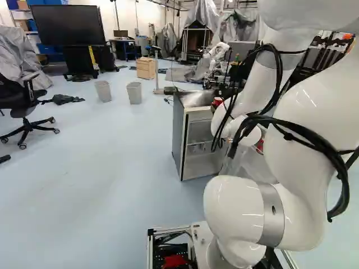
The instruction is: Grab a drink from the fridge
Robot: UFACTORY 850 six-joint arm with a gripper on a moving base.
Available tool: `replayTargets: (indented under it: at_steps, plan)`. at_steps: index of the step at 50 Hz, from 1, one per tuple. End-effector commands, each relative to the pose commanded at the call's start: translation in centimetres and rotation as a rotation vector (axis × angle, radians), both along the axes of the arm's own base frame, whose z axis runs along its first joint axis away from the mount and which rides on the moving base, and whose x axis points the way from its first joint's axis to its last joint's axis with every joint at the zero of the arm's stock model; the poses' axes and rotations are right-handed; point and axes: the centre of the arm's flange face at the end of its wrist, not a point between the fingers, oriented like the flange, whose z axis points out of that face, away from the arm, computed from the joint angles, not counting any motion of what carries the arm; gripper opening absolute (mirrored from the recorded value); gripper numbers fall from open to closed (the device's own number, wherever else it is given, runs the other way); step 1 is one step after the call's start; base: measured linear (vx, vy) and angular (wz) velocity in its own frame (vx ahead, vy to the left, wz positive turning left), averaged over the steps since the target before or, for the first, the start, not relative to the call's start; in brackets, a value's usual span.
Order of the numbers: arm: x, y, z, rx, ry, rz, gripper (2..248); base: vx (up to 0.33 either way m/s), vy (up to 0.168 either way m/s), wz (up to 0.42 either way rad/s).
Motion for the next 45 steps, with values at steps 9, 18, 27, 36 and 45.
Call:
replayTargets:
  at_steps: [9,18,27,36,45]
  plan:
    - [0.7,-0.1,-0.1,0.001,0.016,0.003,93,0.000,0.000,0.000]
    - [1.5,-0.2,-0.2,0.003,0.035,0.006,93,0.000,0.000,0.000]
    - [2.3,-0.3,-0.4,0.005,0.055,0.009,93,0.000,0.000,0.000]
    - [3.1,-0.4,-0.6,0.007,0.074,0.013,93,0.000,0.000,0.000]
    - [3.9,-0.5,-0.8,0.009,0.092,0.016,93,0.000,0.000,0.000]
